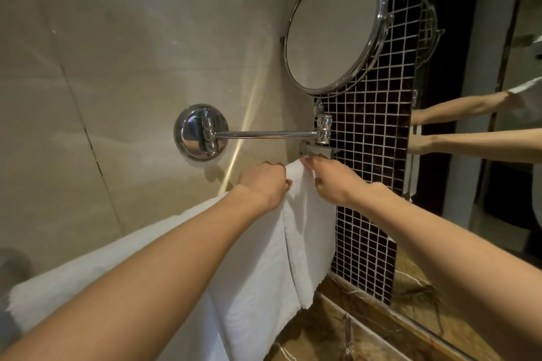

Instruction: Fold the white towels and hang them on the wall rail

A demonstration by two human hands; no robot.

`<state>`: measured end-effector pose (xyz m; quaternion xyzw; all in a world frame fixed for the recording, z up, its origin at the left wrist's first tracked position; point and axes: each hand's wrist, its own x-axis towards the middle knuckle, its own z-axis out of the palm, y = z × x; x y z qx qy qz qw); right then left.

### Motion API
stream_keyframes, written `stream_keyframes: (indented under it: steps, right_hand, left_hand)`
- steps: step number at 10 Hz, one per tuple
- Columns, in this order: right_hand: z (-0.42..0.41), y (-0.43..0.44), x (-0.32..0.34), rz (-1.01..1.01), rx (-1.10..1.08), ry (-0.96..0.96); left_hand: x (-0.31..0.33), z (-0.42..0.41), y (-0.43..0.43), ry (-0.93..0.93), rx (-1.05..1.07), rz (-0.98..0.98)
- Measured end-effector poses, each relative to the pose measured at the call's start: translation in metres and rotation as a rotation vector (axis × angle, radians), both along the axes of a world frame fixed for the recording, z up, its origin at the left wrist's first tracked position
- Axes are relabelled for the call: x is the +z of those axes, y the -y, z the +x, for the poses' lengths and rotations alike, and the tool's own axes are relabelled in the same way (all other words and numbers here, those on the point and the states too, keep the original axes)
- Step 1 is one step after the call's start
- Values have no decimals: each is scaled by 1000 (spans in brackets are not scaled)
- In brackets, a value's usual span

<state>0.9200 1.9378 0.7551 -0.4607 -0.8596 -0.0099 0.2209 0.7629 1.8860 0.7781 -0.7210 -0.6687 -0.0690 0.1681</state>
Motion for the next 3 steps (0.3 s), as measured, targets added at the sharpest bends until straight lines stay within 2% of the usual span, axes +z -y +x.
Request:
stream_keyframes:
  steps: [3]
  right_hand:
    - [-11,31,12,-68,3,26]
  left_hand:
    - [5,-9,28,7,-64,83]
